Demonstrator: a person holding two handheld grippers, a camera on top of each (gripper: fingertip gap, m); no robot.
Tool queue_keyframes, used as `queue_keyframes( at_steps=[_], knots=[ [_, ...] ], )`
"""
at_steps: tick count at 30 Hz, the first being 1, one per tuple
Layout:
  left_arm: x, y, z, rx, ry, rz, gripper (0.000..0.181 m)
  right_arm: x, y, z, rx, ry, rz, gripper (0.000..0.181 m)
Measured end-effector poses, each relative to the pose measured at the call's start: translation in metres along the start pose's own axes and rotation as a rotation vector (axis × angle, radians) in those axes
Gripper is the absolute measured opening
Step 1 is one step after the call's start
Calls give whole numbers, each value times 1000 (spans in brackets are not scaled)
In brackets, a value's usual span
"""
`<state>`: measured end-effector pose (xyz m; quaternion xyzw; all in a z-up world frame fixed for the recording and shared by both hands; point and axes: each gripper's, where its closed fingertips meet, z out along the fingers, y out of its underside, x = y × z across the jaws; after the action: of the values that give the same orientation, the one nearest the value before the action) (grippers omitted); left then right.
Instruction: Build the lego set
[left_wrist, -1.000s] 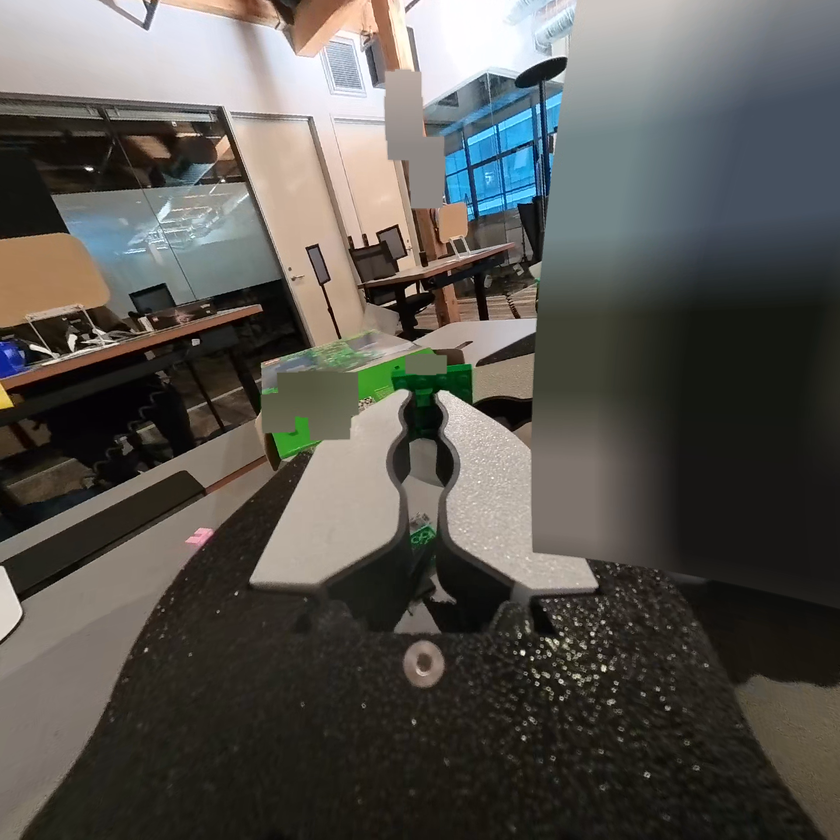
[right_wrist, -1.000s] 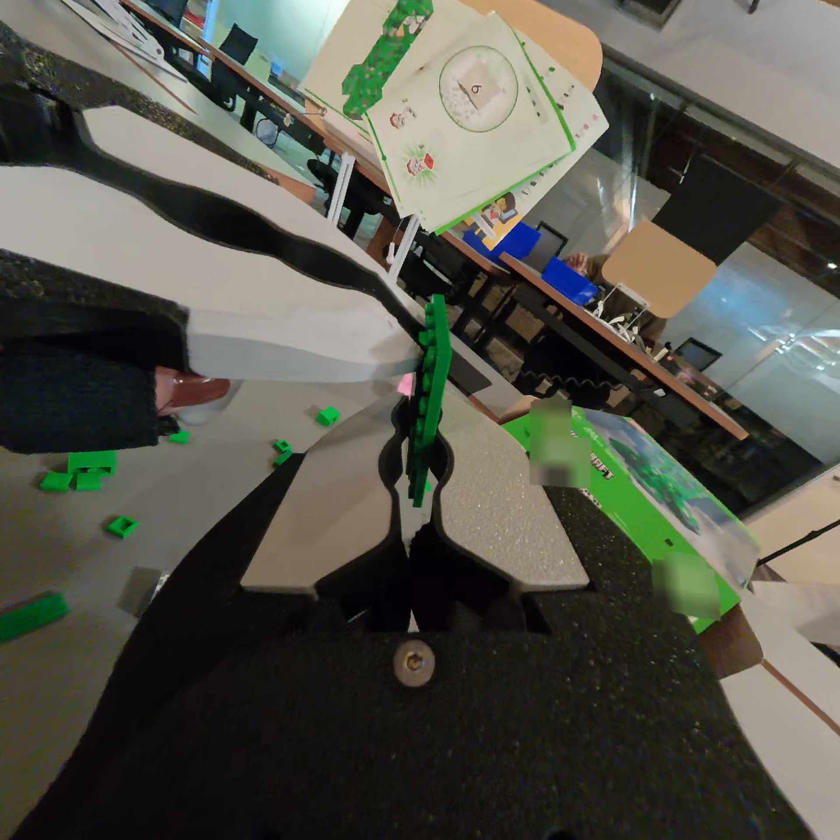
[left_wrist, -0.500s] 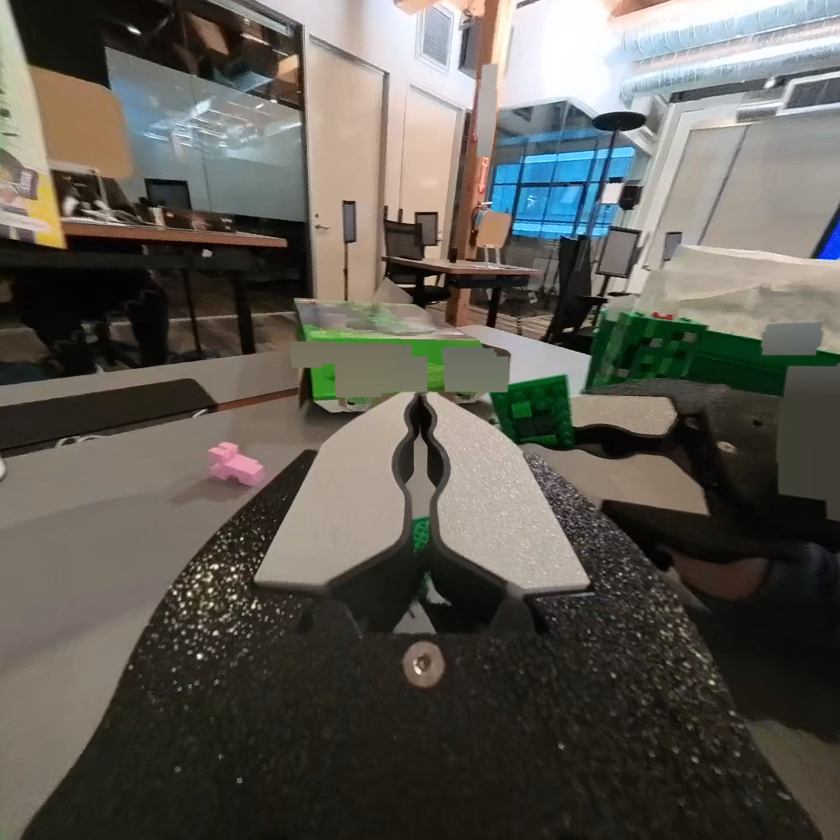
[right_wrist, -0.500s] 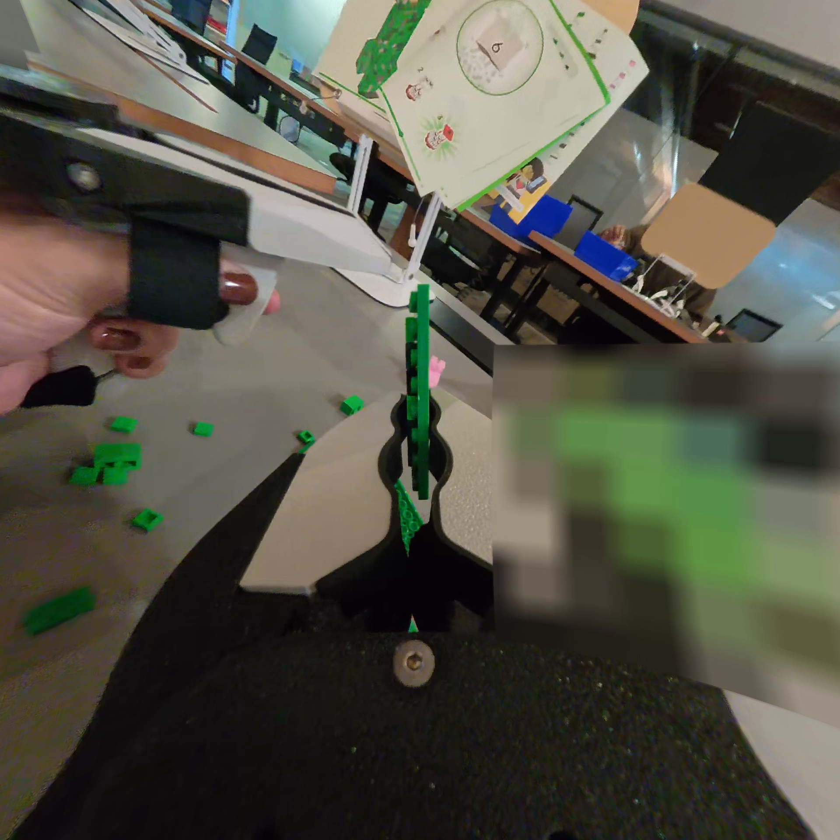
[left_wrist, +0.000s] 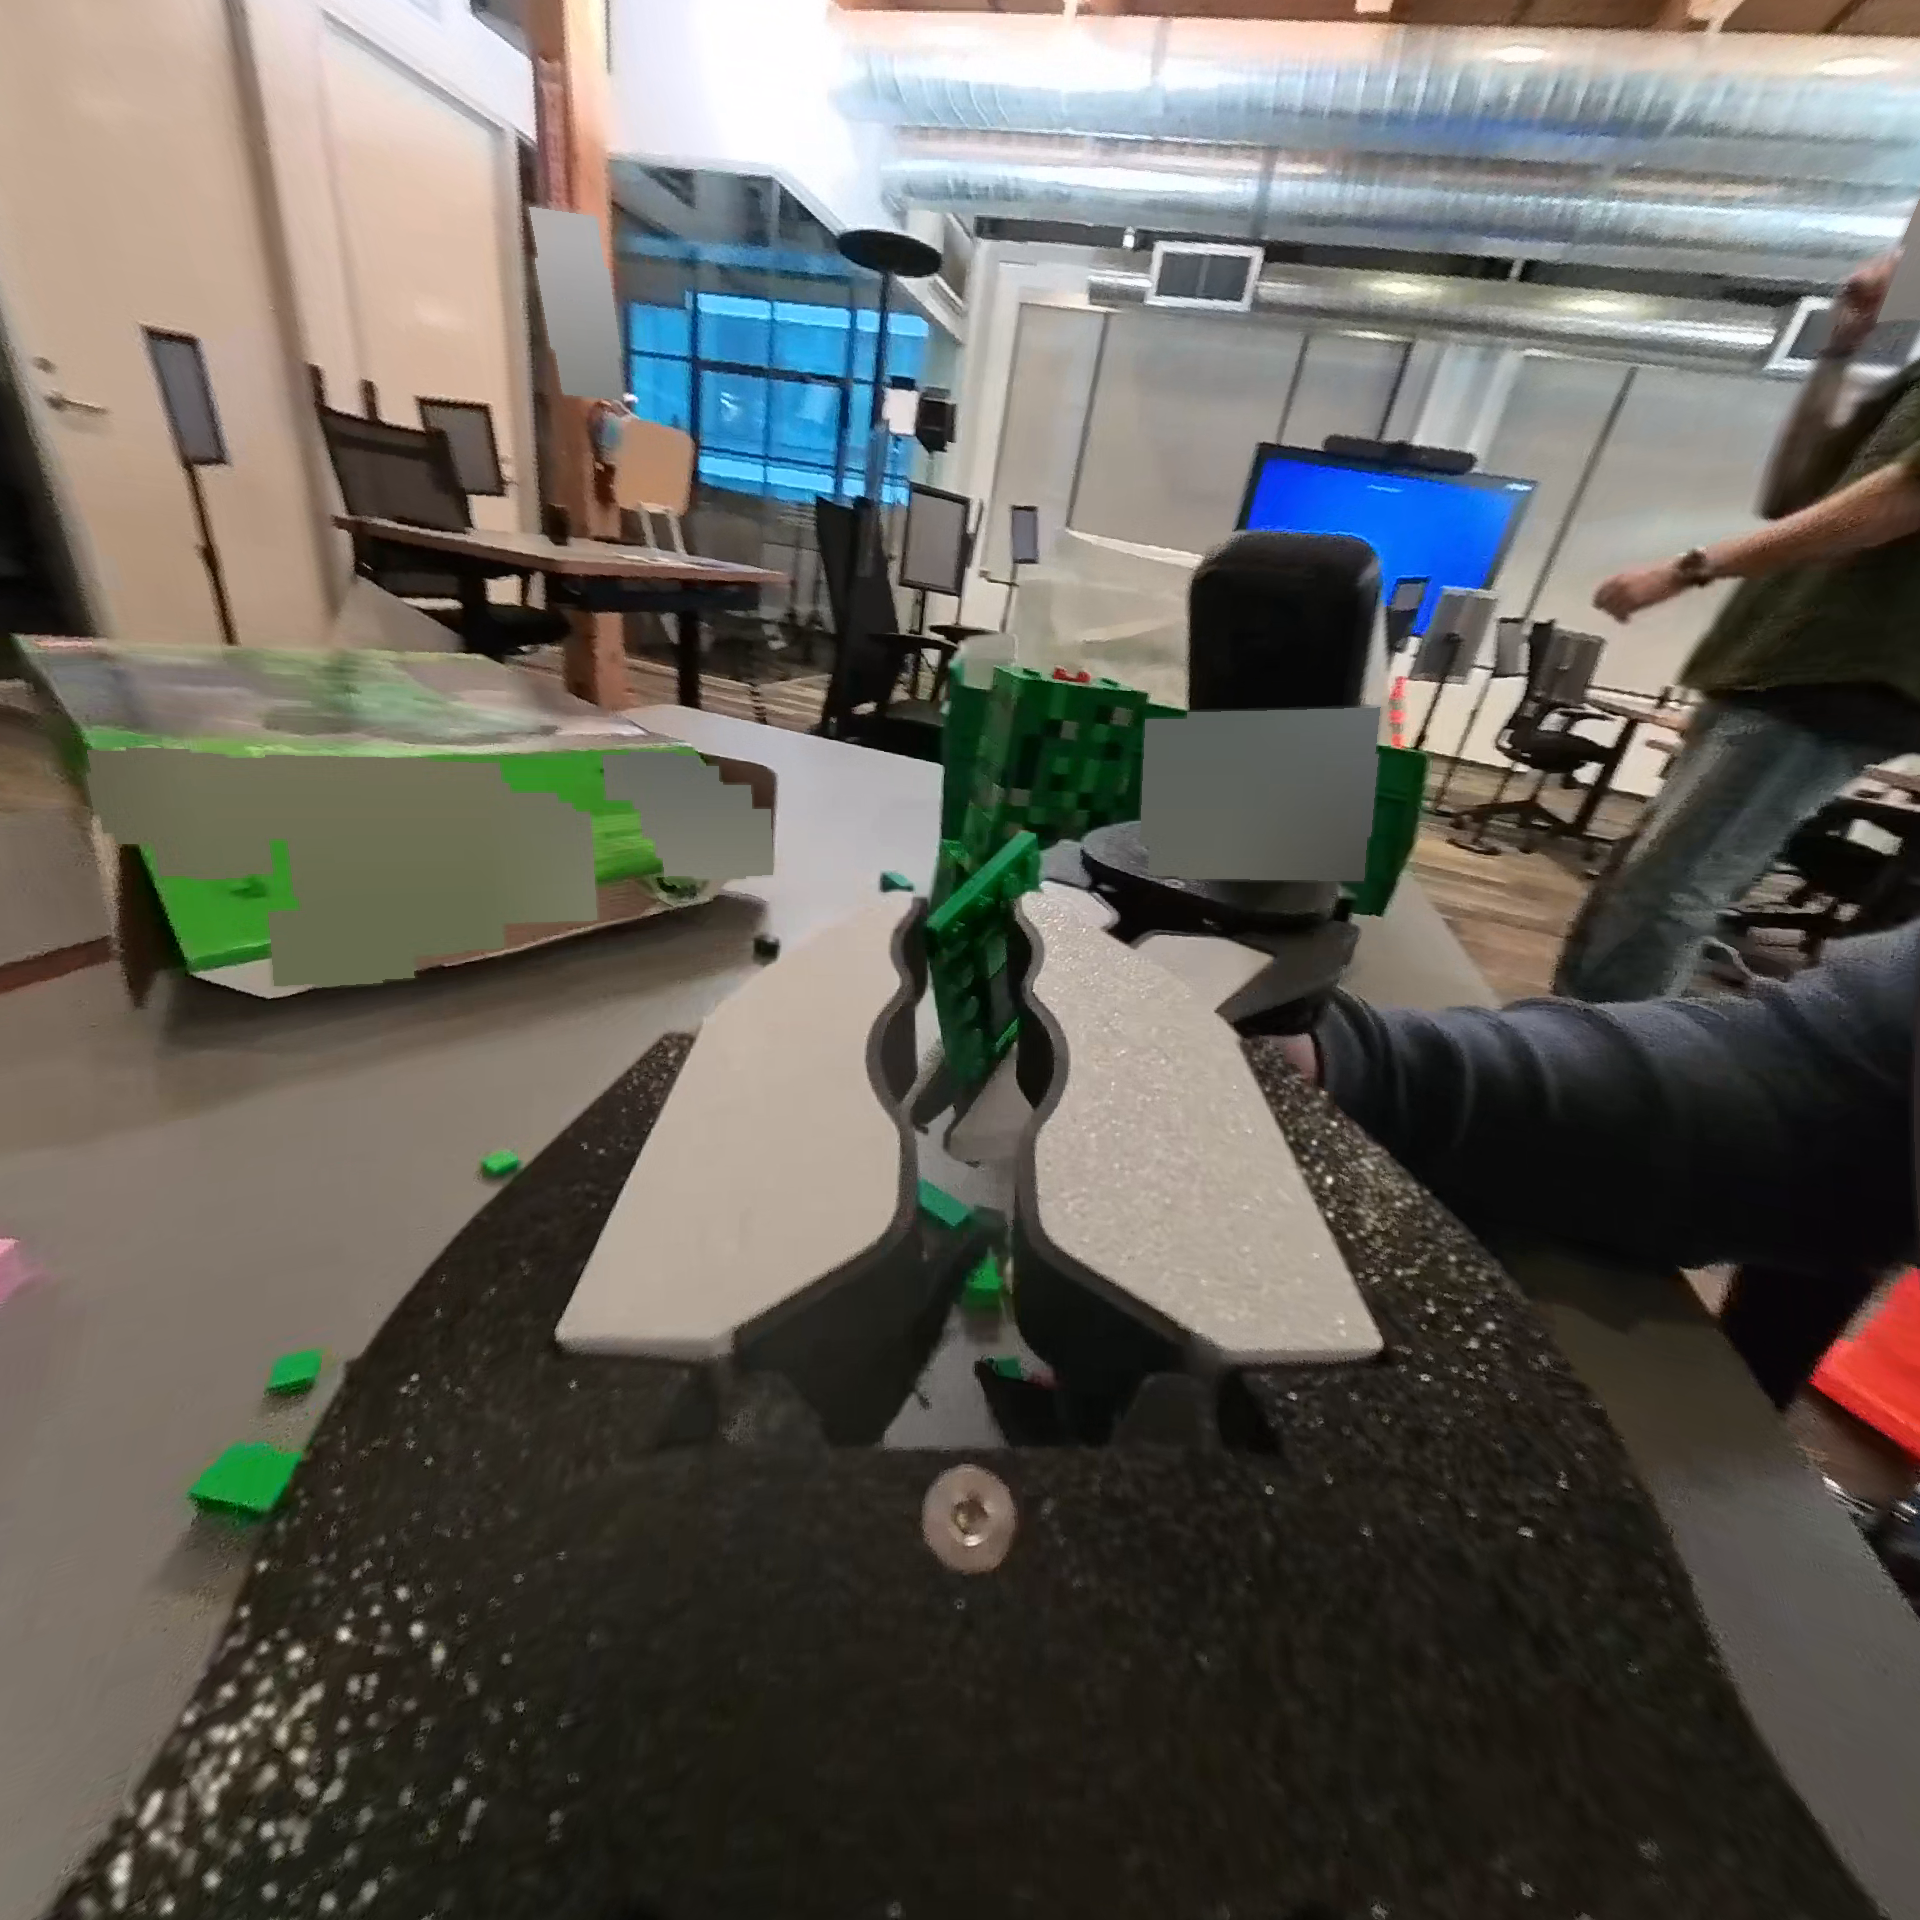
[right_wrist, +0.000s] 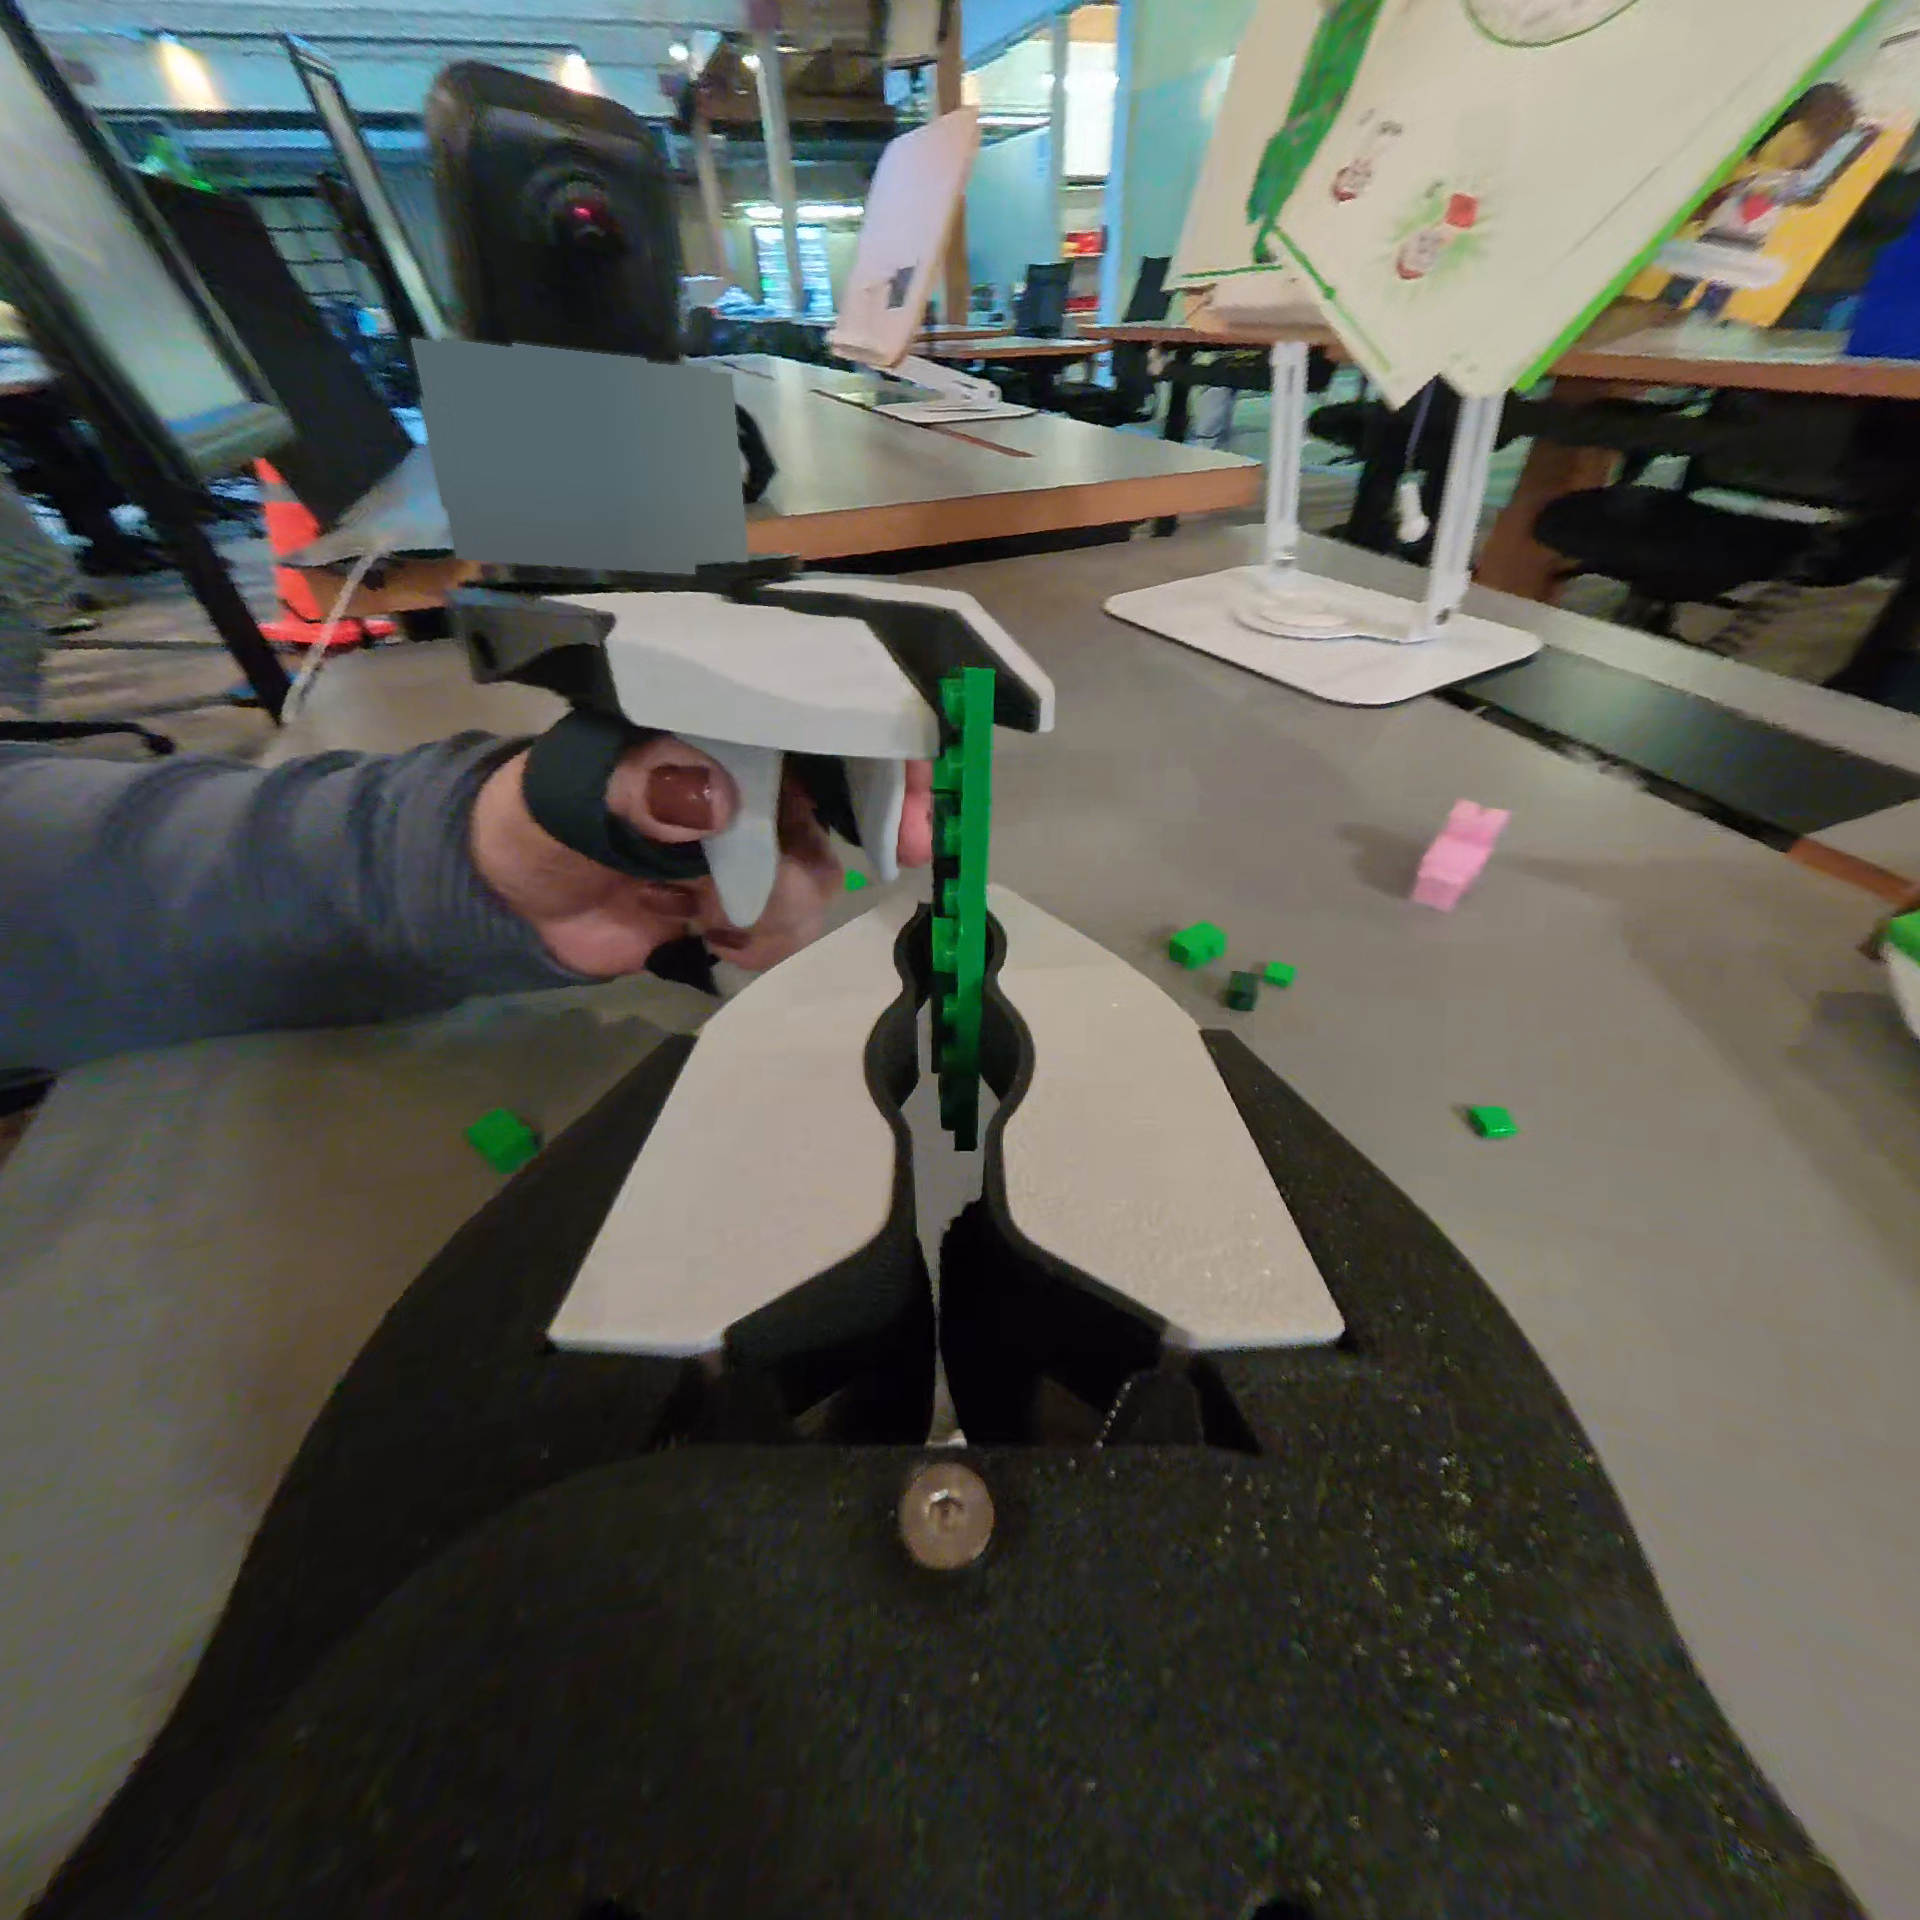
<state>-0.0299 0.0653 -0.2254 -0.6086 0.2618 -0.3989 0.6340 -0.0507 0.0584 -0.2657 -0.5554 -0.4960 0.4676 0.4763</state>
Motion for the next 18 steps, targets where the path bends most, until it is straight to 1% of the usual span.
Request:
queue_keyframes(
  at_steps=[2,3,4,6,8,9,10,12,14,16,18],
  knots=[
    [0,3,0,-28,13,-14,12,-2,4,0,-19,-51,59,6],
    [-1,3,-1,-36,4,-11,4,-1,8,0,-45,-61,82,11],
    [-3,3,-1,-42,-10,-4,4,1,14,1,-79,-60,105,28],
    [-7,2,-4,-50,-24,8,4,-1,22,1,-132,-86,150,43],
    [-9,0,-6,-40,-21,-15,4,1,24,3,-152,-73,169,57],
    [-8,0,-6,-39,-4,-32,4,2,26,4,-160,-53,168,66],
    [-6,1,-6,-40,20,-50,4,2,26,5,-167,-55,165,69],
    [1,1,-5,-31,86,-78,3,-7,26,6,-169,-117,182,59],
    [6,0,-6,-12,144,-115,3,-9,19,4,-119,-140,159,34],
    [6,-1,-8,-2,168,-144,4,-11,12,0,-80,-169,155,18],
    [6,-3,-12,11,196,-167,4,-12,7,-3,-48,-195,185,17]
  ],
)
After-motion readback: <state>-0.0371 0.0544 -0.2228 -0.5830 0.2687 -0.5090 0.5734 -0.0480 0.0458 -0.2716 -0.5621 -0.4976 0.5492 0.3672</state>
